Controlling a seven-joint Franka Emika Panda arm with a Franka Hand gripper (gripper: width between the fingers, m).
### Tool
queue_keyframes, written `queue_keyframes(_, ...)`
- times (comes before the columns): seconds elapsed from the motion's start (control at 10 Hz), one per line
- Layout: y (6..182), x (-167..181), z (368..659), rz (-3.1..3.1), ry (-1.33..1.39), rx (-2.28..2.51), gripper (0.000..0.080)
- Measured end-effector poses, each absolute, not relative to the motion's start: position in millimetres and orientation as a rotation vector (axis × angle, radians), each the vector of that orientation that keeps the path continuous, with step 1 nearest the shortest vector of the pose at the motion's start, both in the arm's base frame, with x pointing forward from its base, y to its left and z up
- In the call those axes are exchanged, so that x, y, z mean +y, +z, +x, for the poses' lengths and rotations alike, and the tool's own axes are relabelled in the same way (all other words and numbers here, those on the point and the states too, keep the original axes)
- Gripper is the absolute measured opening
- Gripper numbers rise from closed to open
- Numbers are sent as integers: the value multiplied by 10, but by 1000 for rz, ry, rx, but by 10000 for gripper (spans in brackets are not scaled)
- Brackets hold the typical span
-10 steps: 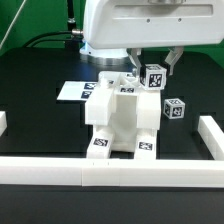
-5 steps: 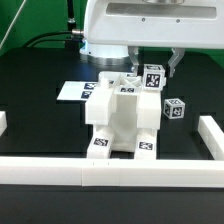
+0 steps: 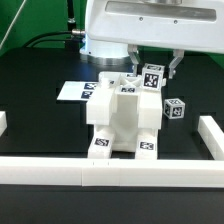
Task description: Assemble chair
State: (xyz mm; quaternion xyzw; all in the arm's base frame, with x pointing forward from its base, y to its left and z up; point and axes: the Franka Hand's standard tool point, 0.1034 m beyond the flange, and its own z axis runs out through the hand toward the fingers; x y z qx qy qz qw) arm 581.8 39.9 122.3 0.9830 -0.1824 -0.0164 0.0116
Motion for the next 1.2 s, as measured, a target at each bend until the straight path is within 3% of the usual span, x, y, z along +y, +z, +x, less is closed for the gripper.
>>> queue_keyframes(0.4, 1222, 441, 5815, 2987, -57, -944, 285)
queue_keyframes(0.6, 1222, 442, 5815, 2999, -57, -908, 286)
queue_keyframes(0.8, 1252, 456, 5836, 3037, -60, -771, 601)
queue_keyframes(1.2, 1243, 448, 5833, 3128, -60, -271, 649)
